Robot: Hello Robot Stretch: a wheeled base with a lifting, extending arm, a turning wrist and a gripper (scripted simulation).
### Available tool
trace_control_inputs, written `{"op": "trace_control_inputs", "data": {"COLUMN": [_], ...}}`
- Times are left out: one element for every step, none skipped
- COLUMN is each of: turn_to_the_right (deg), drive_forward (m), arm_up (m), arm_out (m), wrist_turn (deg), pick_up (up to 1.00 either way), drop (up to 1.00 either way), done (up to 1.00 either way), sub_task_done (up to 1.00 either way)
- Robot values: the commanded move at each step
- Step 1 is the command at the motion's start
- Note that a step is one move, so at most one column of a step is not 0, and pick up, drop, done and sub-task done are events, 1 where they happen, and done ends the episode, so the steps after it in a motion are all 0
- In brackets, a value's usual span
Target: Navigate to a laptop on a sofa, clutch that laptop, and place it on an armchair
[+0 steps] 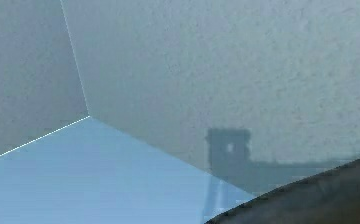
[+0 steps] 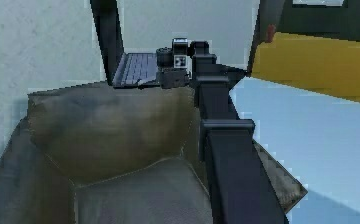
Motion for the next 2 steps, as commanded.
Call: {"op": "trace_control_inputs", "data": {"turn_to_the_right": [0.0,0.0], "drive_forward": [0.0,0.0], "arm_up": [-0.26,-0.5], "arm_out": [0.0,0.0], "wrist_turn": [0.0,0.0], "pick_up": [0.0,0.0], "drop": [0.0,0.0], "done": [0.0,0.0], "sub_task_done": [0.0,0.0]}}
